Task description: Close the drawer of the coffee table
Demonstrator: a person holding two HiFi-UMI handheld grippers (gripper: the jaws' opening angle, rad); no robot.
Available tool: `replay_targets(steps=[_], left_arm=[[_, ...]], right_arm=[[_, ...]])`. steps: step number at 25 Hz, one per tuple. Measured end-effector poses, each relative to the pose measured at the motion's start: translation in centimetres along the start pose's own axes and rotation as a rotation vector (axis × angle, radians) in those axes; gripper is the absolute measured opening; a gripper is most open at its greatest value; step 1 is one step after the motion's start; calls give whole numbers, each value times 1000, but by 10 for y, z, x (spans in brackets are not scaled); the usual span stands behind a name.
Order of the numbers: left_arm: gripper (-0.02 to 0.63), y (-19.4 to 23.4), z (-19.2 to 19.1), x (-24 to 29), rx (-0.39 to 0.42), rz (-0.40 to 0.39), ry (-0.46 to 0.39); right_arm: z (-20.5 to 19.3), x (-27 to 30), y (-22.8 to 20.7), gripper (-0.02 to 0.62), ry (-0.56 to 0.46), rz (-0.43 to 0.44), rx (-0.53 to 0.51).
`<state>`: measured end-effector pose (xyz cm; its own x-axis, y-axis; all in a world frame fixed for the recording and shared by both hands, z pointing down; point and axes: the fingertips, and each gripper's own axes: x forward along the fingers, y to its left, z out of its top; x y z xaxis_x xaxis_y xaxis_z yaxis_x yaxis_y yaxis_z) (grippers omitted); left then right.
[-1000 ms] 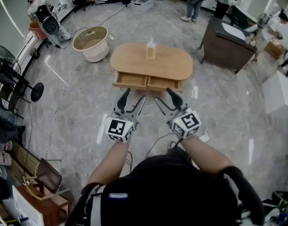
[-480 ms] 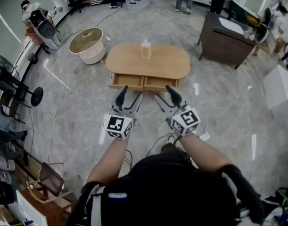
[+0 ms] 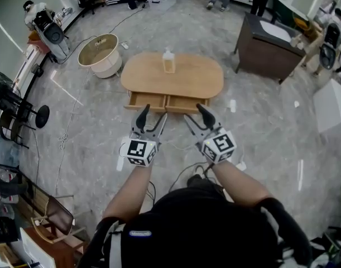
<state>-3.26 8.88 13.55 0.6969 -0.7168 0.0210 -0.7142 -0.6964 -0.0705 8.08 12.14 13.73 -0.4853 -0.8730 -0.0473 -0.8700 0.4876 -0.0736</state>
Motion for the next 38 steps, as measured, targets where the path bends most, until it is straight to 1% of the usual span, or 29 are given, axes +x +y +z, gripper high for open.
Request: replay_targets(steps=[6, 9, 13, 19, 25, 28, 32, 34, 38], left_arm=[[256, 4, -10, 38, -16, 15, 24], [256, 1, -17, 59, -1, 18, 36], [256, 3, -21, 86, 12, 46, 27], [256, 5, -24, 128, -8, 82, 20], [256, -5, -25, 163, -5, 88, 20], [256, -7, -27, 174, -6, 78, 23], [256, -7, -29, 184, -8, 52, 17], [256, -8, -29, 190, -6, 25, 8], [256, -10, -32, 207, 13, -54, -8]], right_arm=[[-5, 8, -36, 227, 16, -7, 23], [-8, 12, -58, 227, 8, -17, 34], [-6, 16, -91, 227, -12, -48, 52], [-1, 18, -139, 227, -41, -90, 54], [-4, 15, -184, 227, -59, -124, 70], [-8, 13, -196, 225, -61, -145, 82], [-13, 15, -201, 226, -58, -161, 89], [-15, 18, -203, 227, -58, -167, 86], [-21, 26, -204, 225, -49, -169, 52]])
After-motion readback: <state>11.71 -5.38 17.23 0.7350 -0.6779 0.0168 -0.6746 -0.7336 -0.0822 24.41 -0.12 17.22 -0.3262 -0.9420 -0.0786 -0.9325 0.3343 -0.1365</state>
